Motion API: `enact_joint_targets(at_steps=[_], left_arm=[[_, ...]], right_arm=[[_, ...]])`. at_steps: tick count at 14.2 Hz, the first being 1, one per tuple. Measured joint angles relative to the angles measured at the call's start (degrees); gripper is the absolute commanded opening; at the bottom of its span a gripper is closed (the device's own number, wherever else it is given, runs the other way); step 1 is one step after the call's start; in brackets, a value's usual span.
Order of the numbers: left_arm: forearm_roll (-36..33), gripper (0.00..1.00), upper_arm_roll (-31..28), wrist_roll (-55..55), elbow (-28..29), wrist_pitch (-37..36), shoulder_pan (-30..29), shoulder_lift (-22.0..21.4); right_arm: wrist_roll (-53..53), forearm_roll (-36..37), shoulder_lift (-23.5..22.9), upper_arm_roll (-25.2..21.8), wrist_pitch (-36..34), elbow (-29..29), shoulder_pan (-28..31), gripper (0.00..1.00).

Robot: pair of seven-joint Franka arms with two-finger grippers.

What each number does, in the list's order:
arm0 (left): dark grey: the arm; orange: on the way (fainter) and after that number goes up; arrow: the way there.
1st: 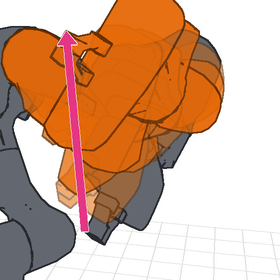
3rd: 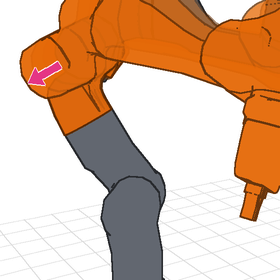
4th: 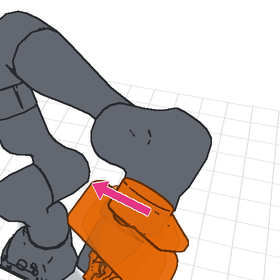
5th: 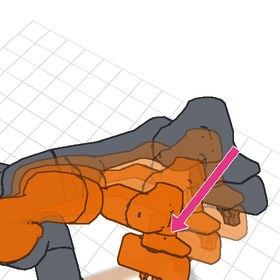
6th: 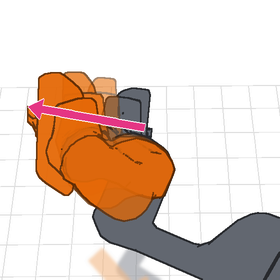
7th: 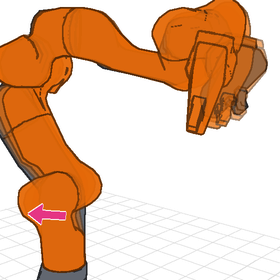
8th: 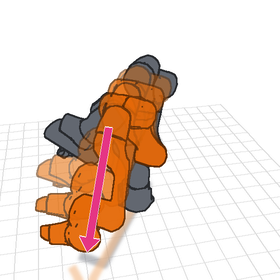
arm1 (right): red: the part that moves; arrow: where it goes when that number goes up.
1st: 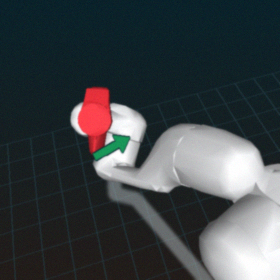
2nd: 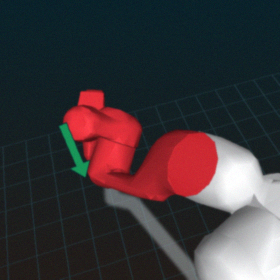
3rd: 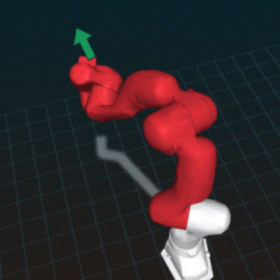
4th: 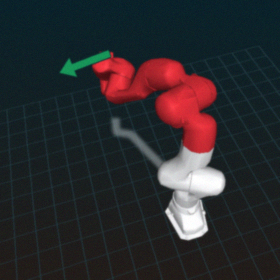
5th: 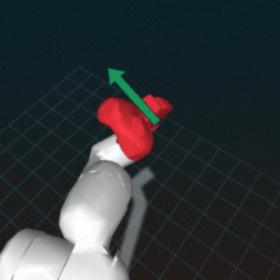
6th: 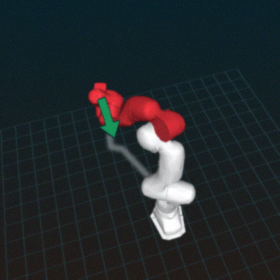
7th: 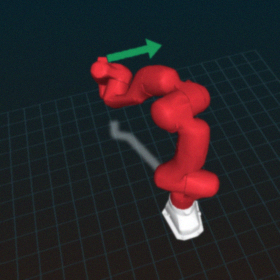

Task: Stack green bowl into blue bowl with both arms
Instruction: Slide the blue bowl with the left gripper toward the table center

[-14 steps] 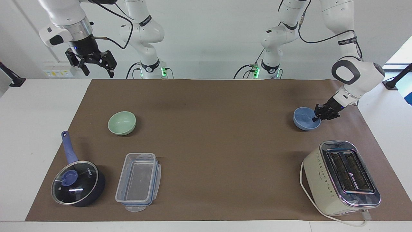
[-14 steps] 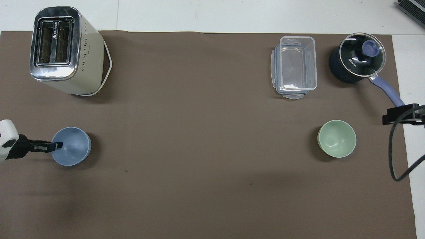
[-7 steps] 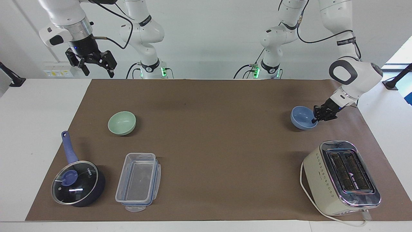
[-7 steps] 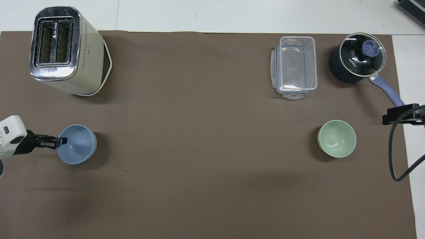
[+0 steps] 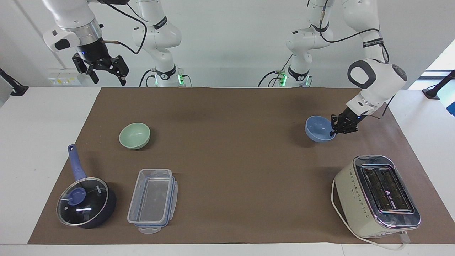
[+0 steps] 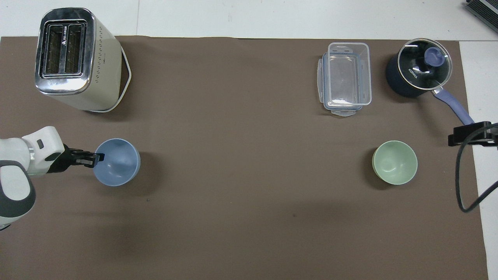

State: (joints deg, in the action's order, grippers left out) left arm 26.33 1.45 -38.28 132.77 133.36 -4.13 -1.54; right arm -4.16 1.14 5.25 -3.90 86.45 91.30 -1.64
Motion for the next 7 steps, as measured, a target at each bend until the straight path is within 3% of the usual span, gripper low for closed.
enact_joint_targets(at_steps=[7], left_arm=[[0.02,0.00,0.30,26.12,1.25,9.01,20.05,0.08]], right_arm=[[0.00,0.00,0.00,0.00,0.00,0.00,0.00,1.00]])
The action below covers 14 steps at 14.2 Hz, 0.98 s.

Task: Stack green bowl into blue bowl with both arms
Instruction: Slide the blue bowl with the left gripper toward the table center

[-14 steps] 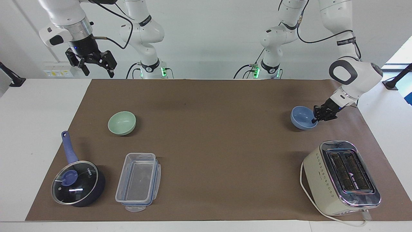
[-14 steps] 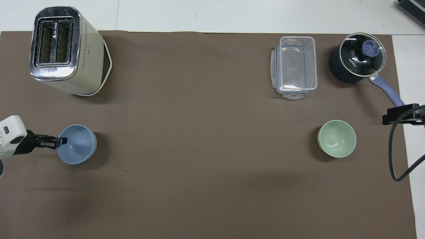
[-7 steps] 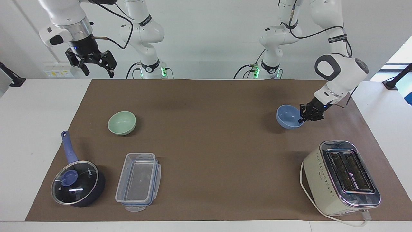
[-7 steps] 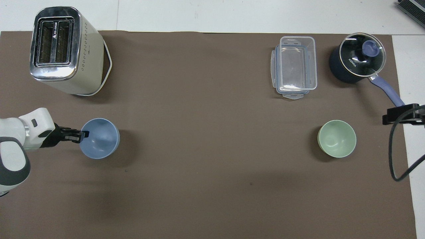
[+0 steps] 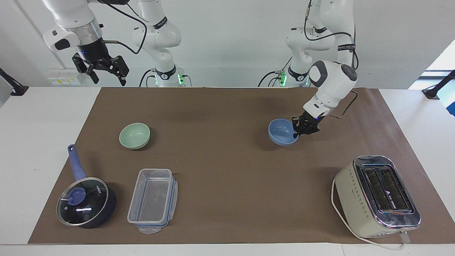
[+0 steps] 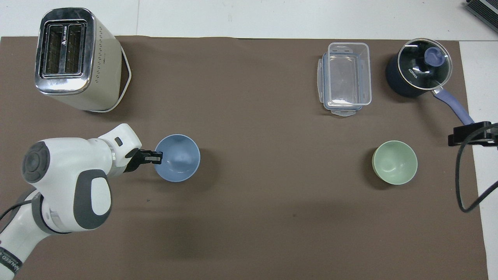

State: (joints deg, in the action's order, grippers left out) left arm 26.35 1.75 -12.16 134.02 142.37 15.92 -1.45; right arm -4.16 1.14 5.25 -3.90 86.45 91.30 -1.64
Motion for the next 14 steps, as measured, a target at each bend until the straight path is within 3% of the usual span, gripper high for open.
enact_joint_targets(at_steps=[6,10,14], left_arm=[[-1.30,0.00,0.08,16.98,-1.01,4.92,14.18,2.59],[-10.11,0.00,0.22,30.06,-5.59,5.92,16.99,6.03],[-11.21,0.00,0.28,32.81,-6.71,5.89,19.23,8.07]], right_arm=[[0.00,0.00,0.00,0.00,0.00,0.00,0.00,1.00],[0.00,0.00,0.00,0.00,0.00,0.00,0.00,1.00],[0.00,0.00,0.00,0.00,0.00,0.00,0.00,1.00]])
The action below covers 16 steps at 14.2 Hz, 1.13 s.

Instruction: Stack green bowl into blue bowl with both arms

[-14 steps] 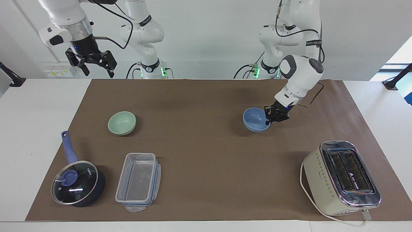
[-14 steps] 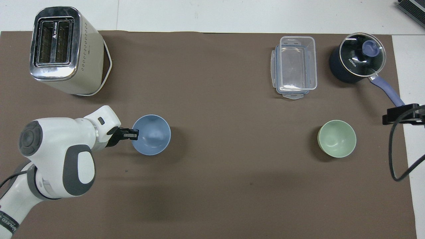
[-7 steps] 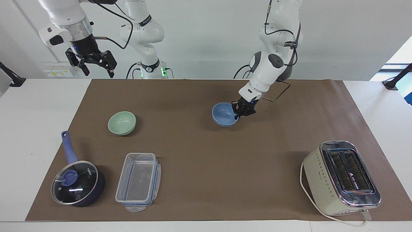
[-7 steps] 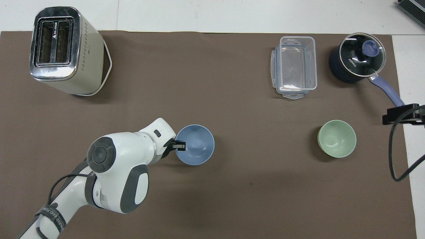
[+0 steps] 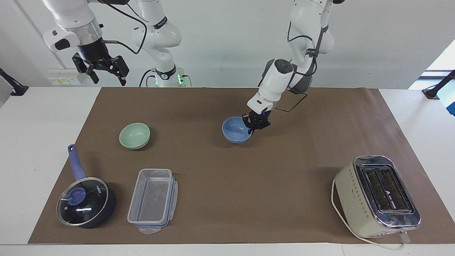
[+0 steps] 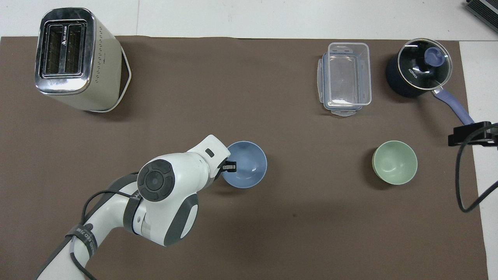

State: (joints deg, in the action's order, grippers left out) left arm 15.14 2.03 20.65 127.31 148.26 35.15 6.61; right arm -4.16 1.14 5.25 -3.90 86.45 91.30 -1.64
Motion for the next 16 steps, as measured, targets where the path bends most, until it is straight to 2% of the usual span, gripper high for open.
enact_joint_targets(at_steps=[6,8,9,12,13,14,15,16], left_arm=[[-0.15,0.00,-0.10,0.27,-0.06,0.30,0.61,2.62],[-0.19,0.35,-0.11,0.27,-0.16,0.32,0.61,2.64],[-0.20,0.49,-0.11,0.27,-0.18,0.31,0.61,2.64],[-0.21,0.55,-0.17,0.28,-0.19,0.30,0.61,2.64],[-0.21,0.72,-0.32,0.29,-0.24,0.30,0.58,2.62],[-0.22,0.84,-0.55,0.29,-0.35,0.20,0.53,2.53],[-0.22,0.93,-0.84,0.30,-0.53,-0.09,0.34,2.24],[-0.22,0.97,-1.11,0.30,-0.82,-0.91,-0.20,1.58]], right_arm=[[0.00,0.00,0.00,0.00,0.00,0.00,0.00,1.00],[0.00,0.00,0.00,-0.02,0.00,0.00,0.00,1.00],[0.00,0.00,0.00,-0.08,0.00,0.00,0.00,1.00],[0.00,0.00,0.00,-0.19,0.04,0.00,-0.04,1.00],[0.00,0.00,0.00,-0.19,0.12,0.00,-0.11,1.00],[0.00,0.00,0.00,-0.18,0.45,0.00,-0.21,1.00],[0.00,0.00,0.00,-0.15,1.28,0.01,-0.25,1.00],[0.03,0.00,0.00,-0.13,2.00,0.03,-0.25,1.00]])
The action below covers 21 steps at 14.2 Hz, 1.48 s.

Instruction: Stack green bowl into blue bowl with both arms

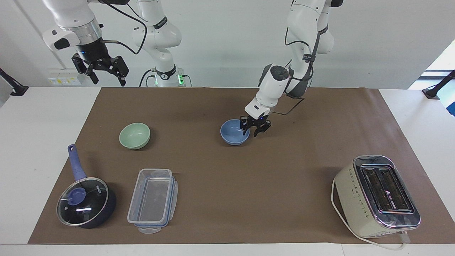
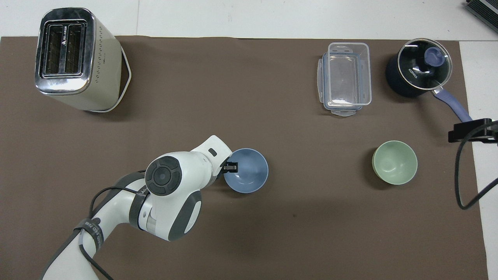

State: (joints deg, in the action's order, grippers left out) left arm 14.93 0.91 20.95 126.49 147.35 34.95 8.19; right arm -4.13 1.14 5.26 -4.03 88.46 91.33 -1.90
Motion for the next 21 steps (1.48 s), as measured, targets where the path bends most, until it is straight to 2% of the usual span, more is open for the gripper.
enact_joint_targets(at_steps=[2,5,10,16,21], left_arm=[[-0.82,1.00,-0.33,-0.23,-0.48,-3.29,-2.51,-2.49],[-6.53,1.00,-0.50,-2.23,-0.62,-11.01,-8.27,-7.75],[-9.72,1.00,-0.73,-15.36,-2.54,-18.97,-17.40,-13.25],[-13.46,1.00,-0.80,-25.80,-22.39,-39.30,-24.80,-13.08],[-16.11,1.00,-0.84,-29.42,-33.72,-49.84,-27.78,-9.83]], right_arm=[[0.13,0.00,0.00,0.01,0.38,0.06,0.00,1.00],[0.17,0.00,-0.01,0.01,0.38,0.45,0.00,1.00],[0.18,0.00,-0.02,0.01,1.11,1.47,0.00,1.00],[0.46,0.00,-0.18,-0.31,5.28,5.13,0.32,1.00],[5.34,0.00,-1.11,-0.51,14.48,14.67,2.46,1.00]])
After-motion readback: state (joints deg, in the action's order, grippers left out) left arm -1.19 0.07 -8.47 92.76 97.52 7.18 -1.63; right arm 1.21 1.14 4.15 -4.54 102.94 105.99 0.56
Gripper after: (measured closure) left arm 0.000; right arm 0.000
